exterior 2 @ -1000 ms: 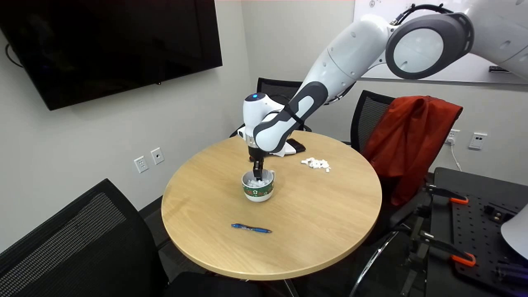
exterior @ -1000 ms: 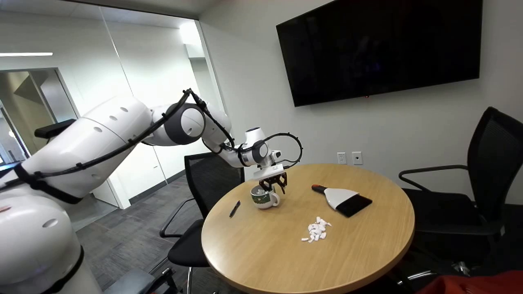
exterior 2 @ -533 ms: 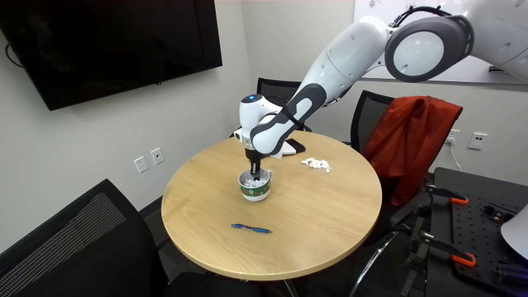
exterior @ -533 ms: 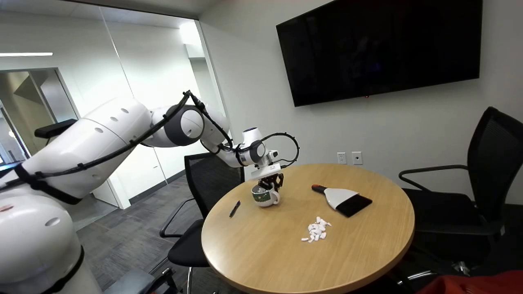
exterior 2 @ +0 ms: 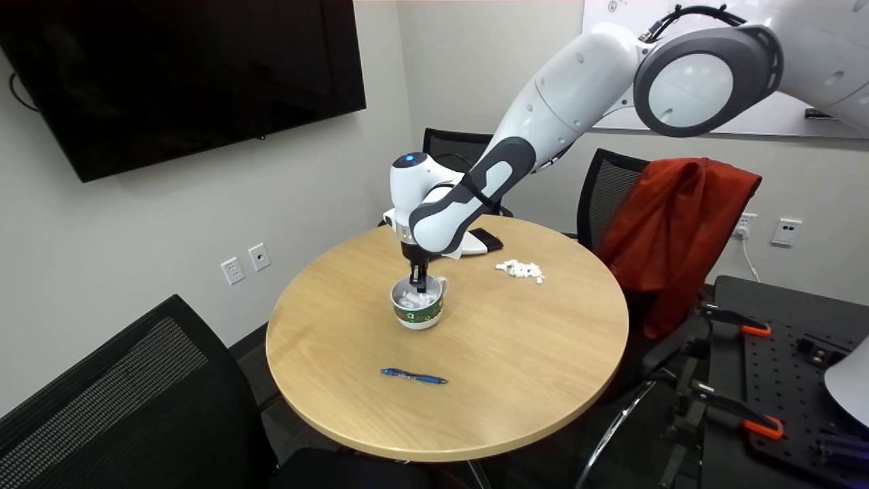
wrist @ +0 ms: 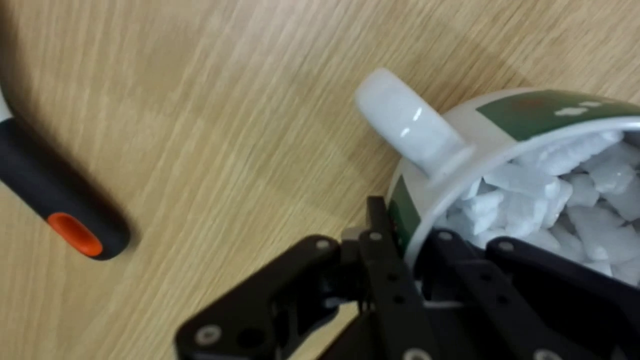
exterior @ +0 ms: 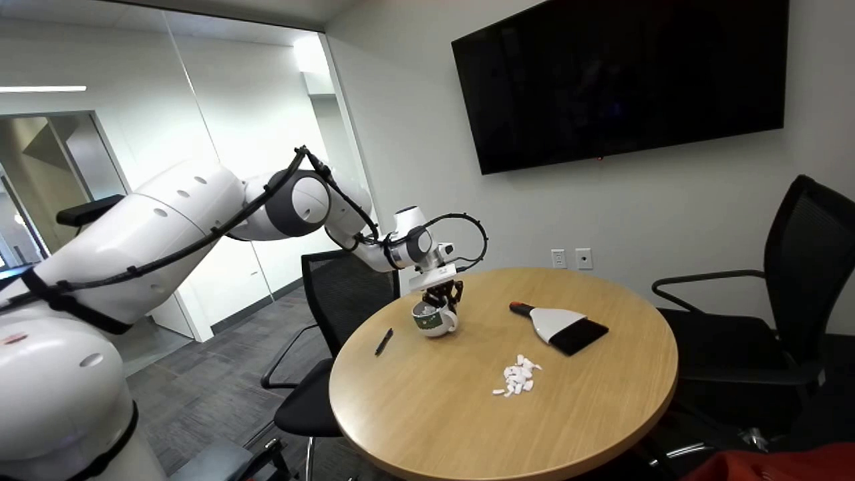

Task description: Use the pen to stir the contents in the mug then empty the mug.

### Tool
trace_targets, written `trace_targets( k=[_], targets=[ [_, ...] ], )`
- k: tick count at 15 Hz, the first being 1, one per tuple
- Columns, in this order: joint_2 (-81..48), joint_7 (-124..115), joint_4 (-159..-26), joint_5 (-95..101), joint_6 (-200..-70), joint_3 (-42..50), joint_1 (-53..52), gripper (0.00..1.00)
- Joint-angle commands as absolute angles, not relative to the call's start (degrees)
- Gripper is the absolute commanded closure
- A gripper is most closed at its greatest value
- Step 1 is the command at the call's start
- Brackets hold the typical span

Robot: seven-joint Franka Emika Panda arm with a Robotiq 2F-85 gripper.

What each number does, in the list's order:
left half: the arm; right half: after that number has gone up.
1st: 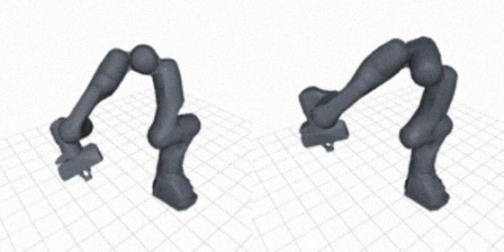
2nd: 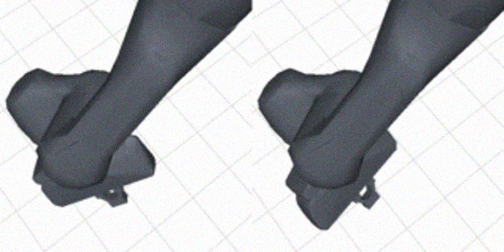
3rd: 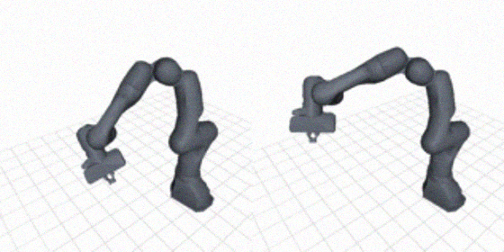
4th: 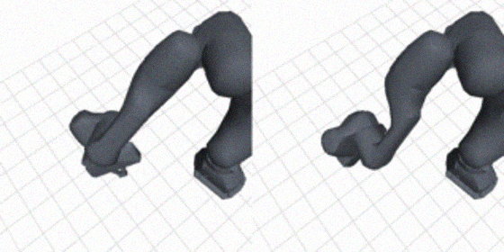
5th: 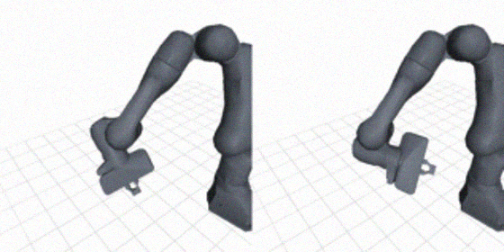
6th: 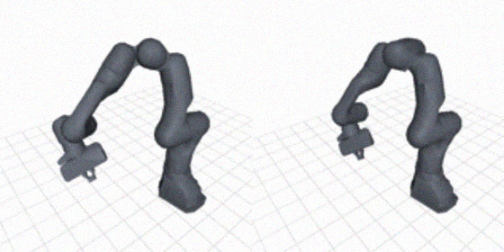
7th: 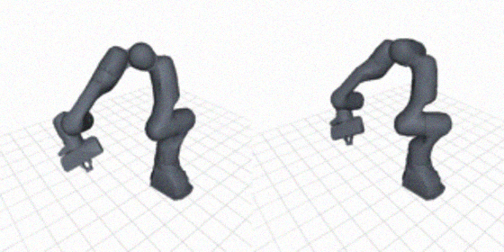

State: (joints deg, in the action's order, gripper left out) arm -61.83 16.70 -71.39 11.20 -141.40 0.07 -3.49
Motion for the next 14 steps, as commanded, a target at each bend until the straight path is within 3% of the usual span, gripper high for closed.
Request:
trace_targets(
  k=[1,14],
  targets=[
    [-58.9,11.5,-71.8,13.4,-138.3,3.6,-6.1,0.97],
    [-62.3,8.5,-63.6,15.2,-125.3,5.5,-6.7,0.97]
  ],
)
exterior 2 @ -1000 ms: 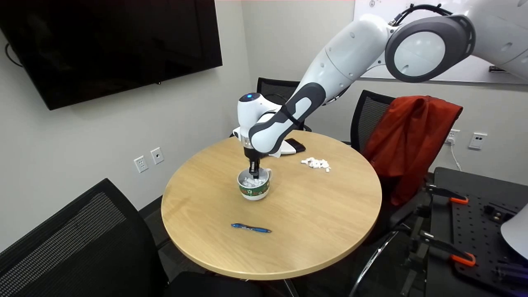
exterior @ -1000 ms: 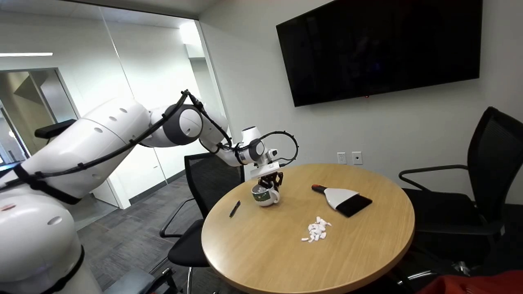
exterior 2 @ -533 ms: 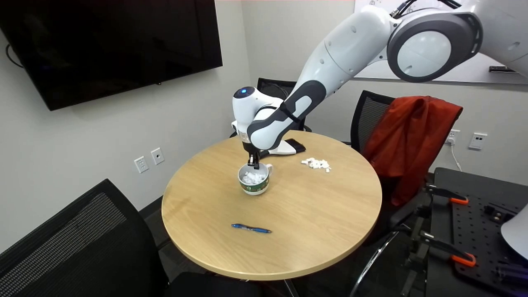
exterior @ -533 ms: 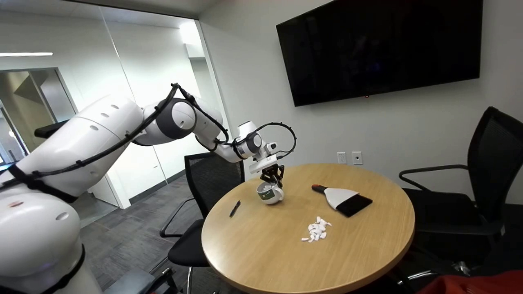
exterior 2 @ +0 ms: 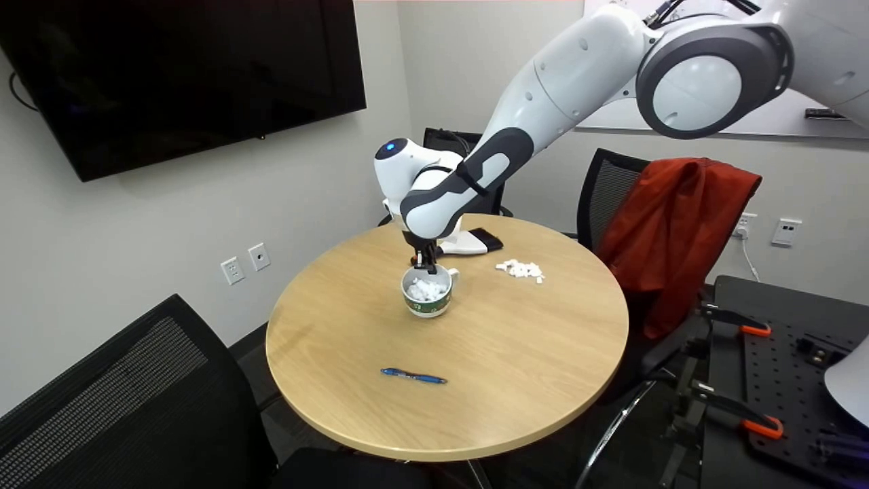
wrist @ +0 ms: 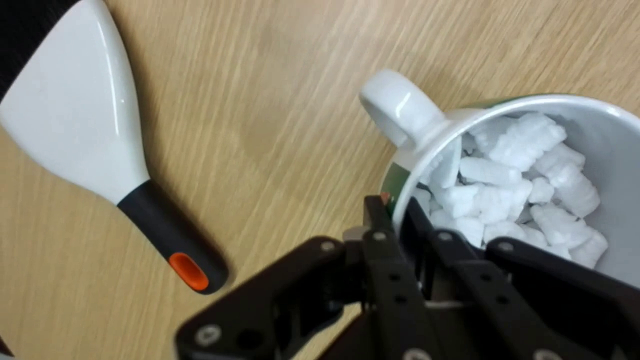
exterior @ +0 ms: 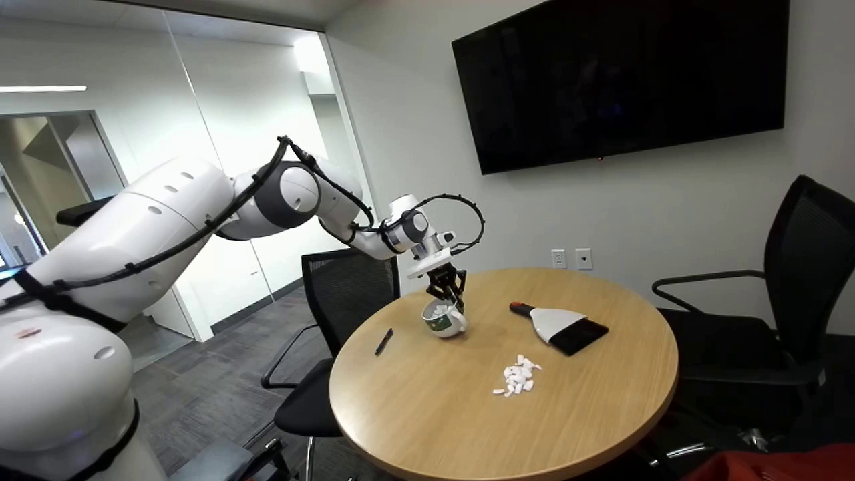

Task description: Use the pen to stir the contents in the mug then empty the mug.

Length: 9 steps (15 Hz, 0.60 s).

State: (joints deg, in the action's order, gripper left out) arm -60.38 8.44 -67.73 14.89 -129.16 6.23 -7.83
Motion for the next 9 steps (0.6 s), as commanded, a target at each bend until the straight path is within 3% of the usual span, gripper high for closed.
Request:
trace_targets(
  k=[1,9],
  targets=[
    [-62.7,8.7,-62.9,14.8,-124.9,5.2,-6.3,0.97],
    [-66.3,13.9,-58.1,10.4,-126.1,0.4,-1.0,0.97]
  ],
)
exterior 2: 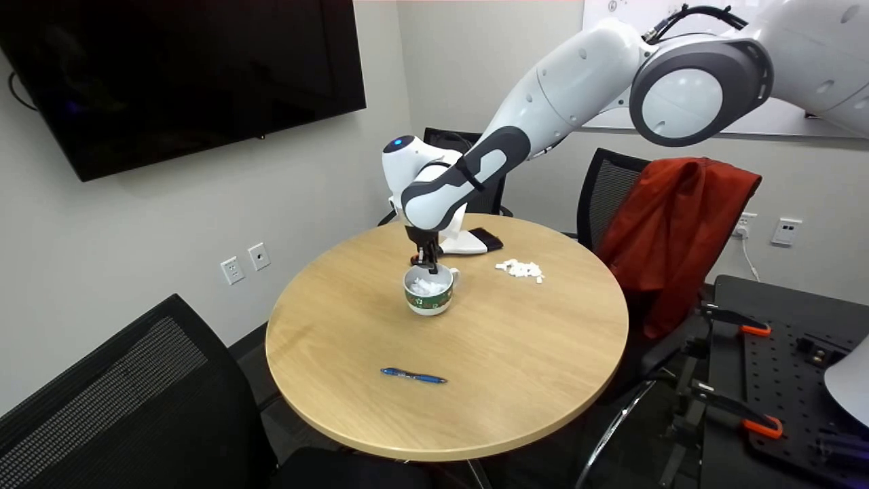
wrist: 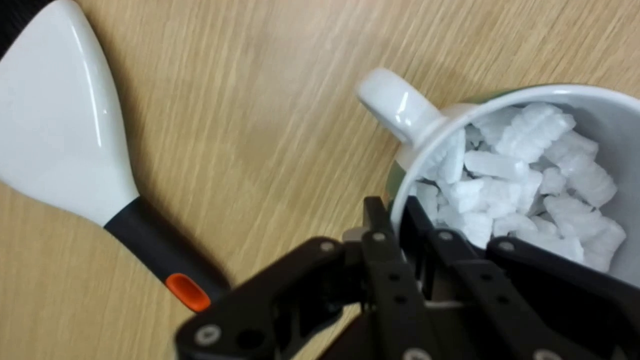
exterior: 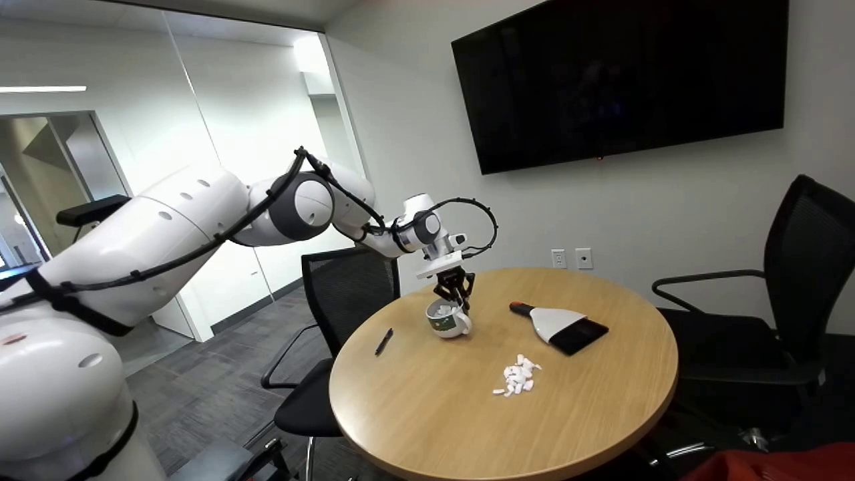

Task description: Use the pen to stir the contents in the mug then empty the mug.

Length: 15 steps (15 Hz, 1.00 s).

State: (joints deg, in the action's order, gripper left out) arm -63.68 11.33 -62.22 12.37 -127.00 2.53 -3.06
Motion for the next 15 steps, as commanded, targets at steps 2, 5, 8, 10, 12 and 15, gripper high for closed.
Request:
trace_targets(
  k=[2,5,8,10,12,15],
  targets=[
    [-67.0,14.8,-57.2,9.3,-125.6,-0.4,-0.1,0.97],
    [-67.7,15.2,-56.2,8.3,-125.4,-0.7,0.4,0.97],
    [-68.1,15.3,-55.7,8.1,-126.1,-0.8,0.4,0.57],
    [-68.8,15.8,-55.1,7.8,-126.3,-1.3,0.5,0.42],
    [-69.2,15.9,-54.8,7.6,-126.8,-1.7,0.7,0.27],
    [-69.2,15.6,-54.5,7.3,-127.2,-1.7,1.0,0.03]
  ],
)
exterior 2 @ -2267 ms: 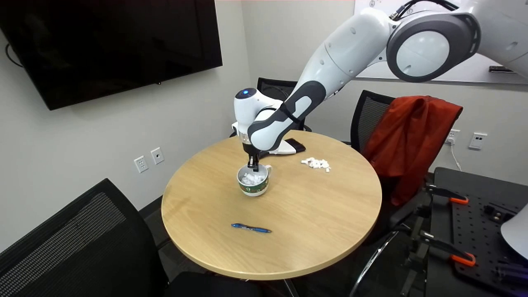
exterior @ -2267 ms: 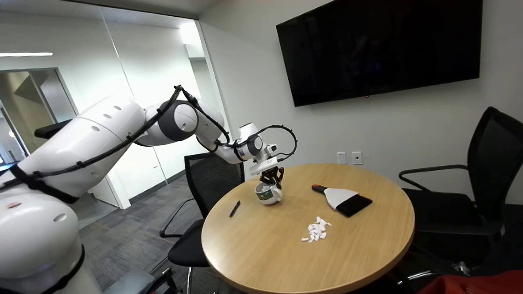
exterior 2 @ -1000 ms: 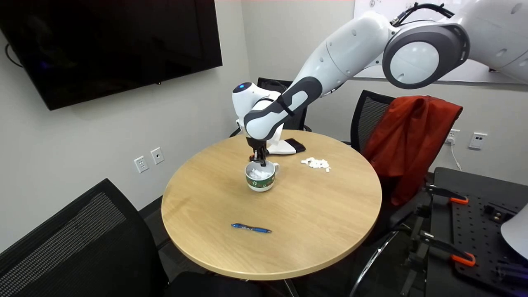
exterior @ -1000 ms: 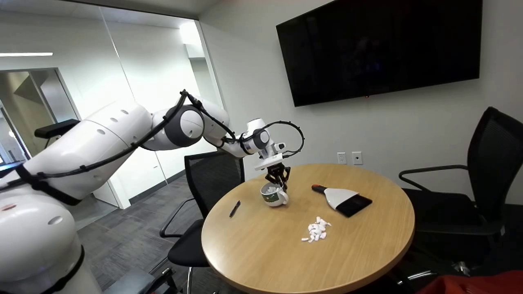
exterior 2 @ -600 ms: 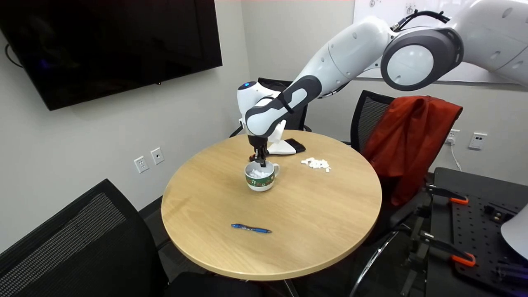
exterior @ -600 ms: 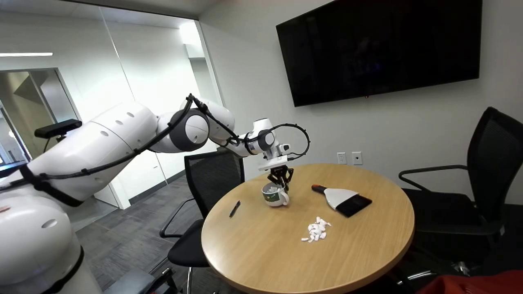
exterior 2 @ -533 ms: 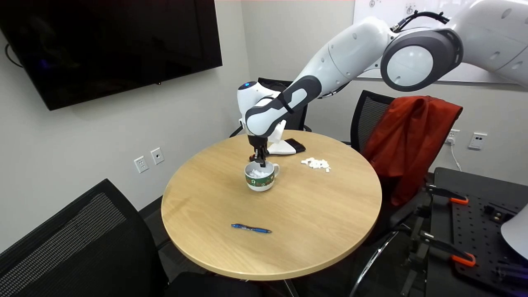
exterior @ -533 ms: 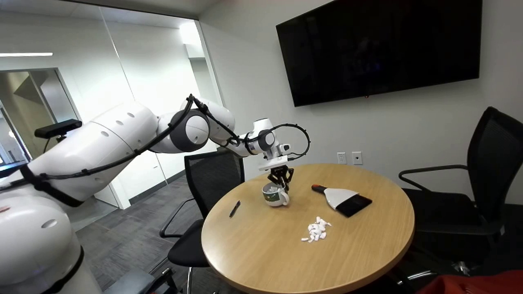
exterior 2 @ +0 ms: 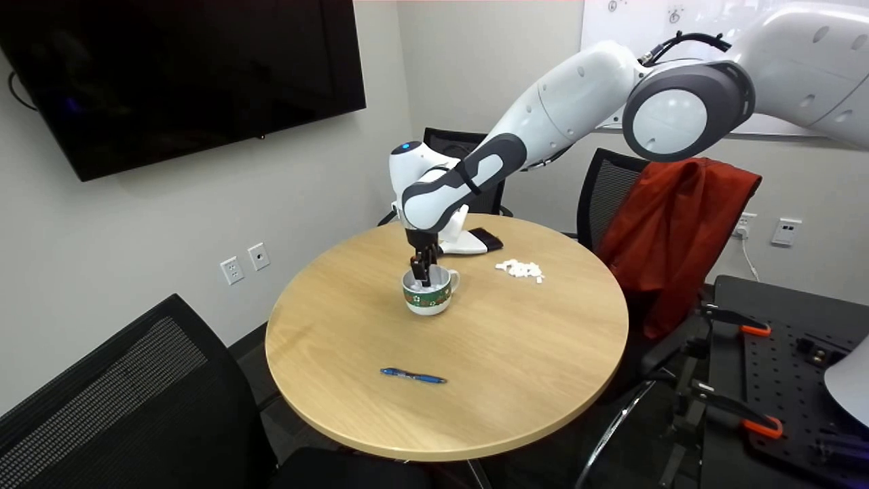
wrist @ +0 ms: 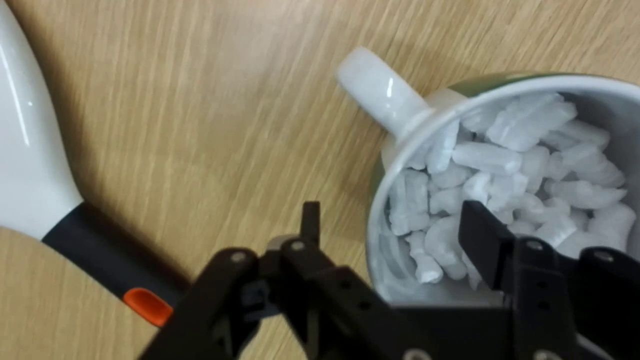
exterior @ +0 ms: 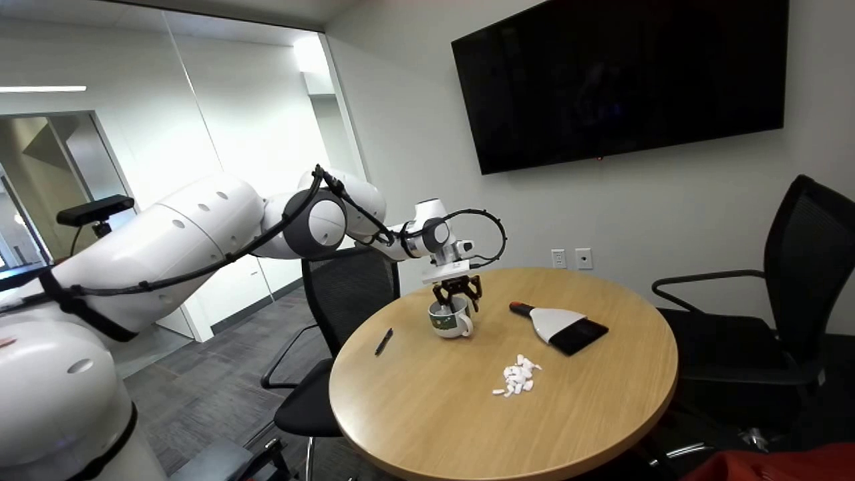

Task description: Use the pen to stir the contents in the mug then empty the mug.

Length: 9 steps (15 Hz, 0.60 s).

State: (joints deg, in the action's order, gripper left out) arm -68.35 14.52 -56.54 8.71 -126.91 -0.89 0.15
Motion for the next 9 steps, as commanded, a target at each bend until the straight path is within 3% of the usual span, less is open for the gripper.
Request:
trace_targets(
  k=[1,7,8,9],
  targets=[
    [-69.2,15.8,-54.4,7.1,-127.1,-1.8,1.3,0.00],
    [-69.5,15.5,-53.6,5.8,-126.6,-1.8,2.0,0.01],
    [-69.5,15.5,-53.6,5.7,-126.7,-1.8,2.0,0.25],
    [-69.6,15.5,-53.4,5.6,-126.6,-1.8,2.0,0.25]
  ],
)
